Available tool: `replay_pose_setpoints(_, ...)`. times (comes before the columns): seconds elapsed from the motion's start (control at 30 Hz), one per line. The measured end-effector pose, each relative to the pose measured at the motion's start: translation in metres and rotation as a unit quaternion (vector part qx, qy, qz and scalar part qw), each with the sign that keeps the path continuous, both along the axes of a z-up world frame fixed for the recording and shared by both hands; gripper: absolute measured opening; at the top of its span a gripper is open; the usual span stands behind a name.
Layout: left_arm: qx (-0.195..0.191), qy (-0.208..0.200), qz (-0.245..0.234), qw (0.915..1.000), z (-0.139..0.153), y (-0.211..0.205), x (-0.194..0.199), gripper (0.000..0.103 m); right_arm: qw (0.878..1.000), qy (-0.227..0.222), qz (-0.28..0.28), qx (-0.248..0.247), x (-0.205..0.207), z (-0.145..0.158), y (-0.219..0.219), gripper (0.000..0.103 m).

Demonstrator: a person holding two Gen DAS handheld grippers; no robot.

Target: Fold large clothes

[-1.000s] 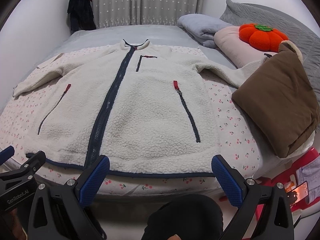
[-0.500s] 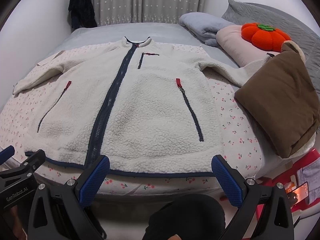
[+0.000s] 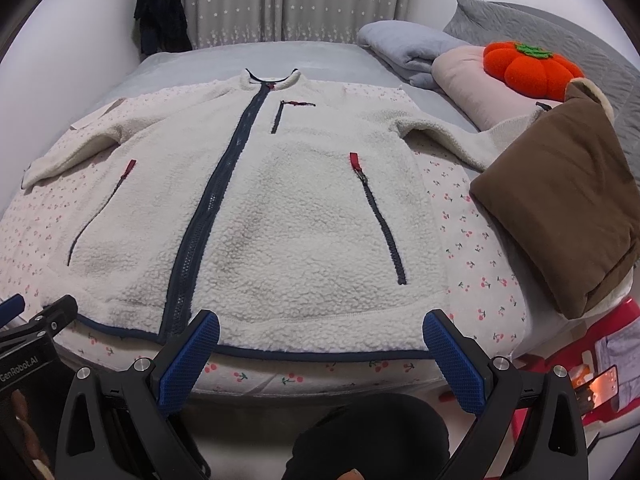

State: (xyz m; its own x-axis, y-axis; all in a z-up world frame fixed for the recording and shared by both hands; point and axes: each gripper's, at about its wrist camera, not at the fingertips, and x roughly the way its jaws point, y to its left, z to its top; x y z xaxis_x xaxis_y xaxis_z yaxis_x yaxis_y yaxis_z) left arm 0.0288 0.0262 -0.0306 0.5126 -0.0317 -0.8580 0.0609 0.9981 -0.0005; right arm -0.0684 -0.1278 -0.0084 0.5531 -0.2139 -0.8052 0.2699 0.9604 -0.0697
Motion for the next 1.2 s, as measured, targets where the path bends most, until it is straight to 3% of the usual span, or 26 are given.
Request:
replay_pose_setpoints(0.37,-0.006,0.008,0.014,0.9999,-0.004,0.018,0.015,0.103,1.0,-0.008,-0.024,0.003,0.004,-0.003,-0.027,0.103)
replay_pose_setpoints(0.5,-0.077,0.024,-0.034,0.9961,-0.006,0.042,0.033,0.103,1.0,-0.012,0.0,0.01,0.008,-0.007,-0.043,0.103)
replay_pose_setpoints(0.63,-0.137,0.035,-0.033,0.9894,-0.01,0.085,0.06,0.103,0.997,-0.001,0.008,0.074,0.012,-0.02,-0.079,0.103)
replay_pose_setpoints(0.87,-0.205,0.12,0.008,0.9712,-0.053,0.155,0.106,0.103,0.986,0.034,0.013,0.165,0.013,-0.052,-0.136,0.103)
replay_pose_setpoints(0.97,-0.251,0.152,0.023,0.9557,-0.076,0.172,0.113,0.102,0.971,0.03,0.0,0.238,0.01,-0.068,-0.165,0.103)
replay_pose_setpoints(1.07,-0.295,0.148,0.016,0.9438,-0.086,0.176,0.109,0.101,0.945,0.017,-0.023,0.325,0.008,-0.089,-0.191,0.103)
replay_pose_setpoints(1.13,-0.325,0.139,-0.001,0.9354,-0.088,0.174,0.105,0.096,0.928,0.015,-0.04,0.371,0.006,-0.105,-0.202,0.103)
replay_pose_setpoints(1.2,-0.355,0.145,-0.014,0.9235,-0.093,0.171,0.102,0.085,0.917,-0.002,-0.047,0.396,0.003,-0.11,-0.207,0.101)
